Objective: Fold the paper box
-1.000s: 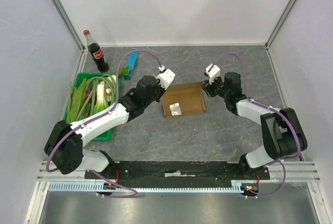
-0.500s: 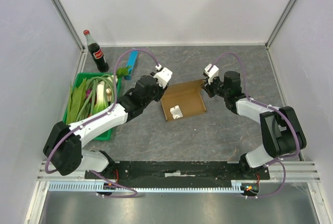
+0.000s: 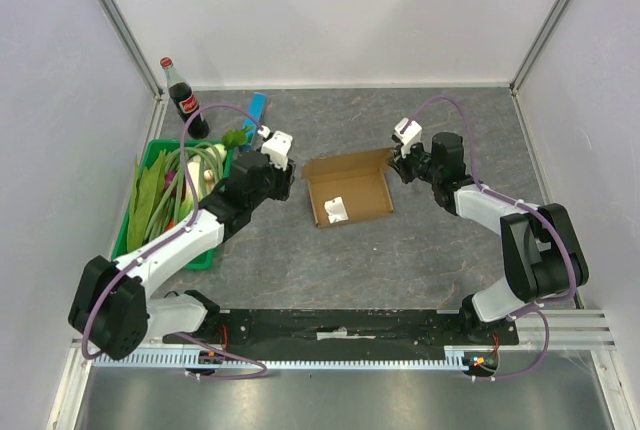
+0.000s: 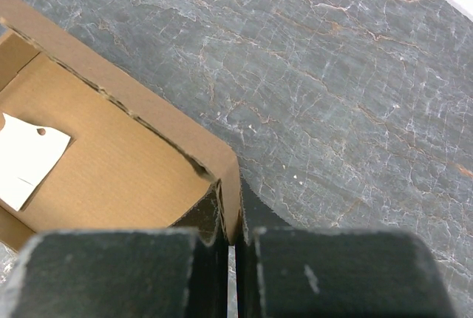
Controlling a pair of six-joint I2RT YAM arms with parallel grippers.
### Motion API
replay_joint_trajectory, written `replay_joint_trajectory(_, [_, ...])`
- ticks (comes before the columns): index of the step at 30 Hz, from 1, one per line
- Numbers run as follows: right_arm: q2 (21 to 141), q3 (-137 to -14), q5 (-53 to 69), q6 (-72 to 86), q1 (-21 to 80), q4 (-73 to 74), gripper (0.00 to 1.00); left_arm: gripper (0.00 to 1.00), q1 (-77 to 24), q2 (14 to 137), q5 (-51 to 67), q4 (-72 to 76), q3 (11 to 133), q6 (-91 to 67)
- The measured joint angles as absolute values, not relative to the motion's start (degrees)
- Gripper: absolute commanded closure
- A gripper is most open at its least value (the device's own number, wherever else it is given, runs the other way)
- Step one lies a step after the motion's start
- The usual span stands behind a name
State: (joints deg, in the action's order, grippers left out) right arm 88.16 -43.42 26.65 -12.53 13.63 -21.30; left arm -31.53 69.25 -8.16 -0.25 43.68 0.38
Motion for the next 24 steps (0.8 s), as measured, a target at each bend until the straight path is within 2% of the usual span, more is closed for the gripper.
replay_joint_trajectory(10, [88.7, -44.2, 26.7, -11.5, 13.3, -20.5, 1.0, 0.46, -31.2, 76.9, 2.7, 10.9, 42.5, 4.2])
replay_joint_trajectory(13, [88.8, -44.2, 26.7, -11.3, 13.3, -20.2, 1.0, 0.55, -31.2, 79.6, 4.6, 12.1, 42.5, 5.2])
replay_joint_trajectory(18, [88.8, -44.3, 26.9, -11.0, 13.3, -20.0, 1.0, 0.75, -31.2, 82.2, 5.1, 13.1, 43.8, 6.0])
replay_joint_trajectory(24, [88.8, -44.3, 26.9, -10.0, 13.3, -20.0, 1.0, 0.86, -31.2, 84.3, 4.4, 14.0, 46.8, 6.1])
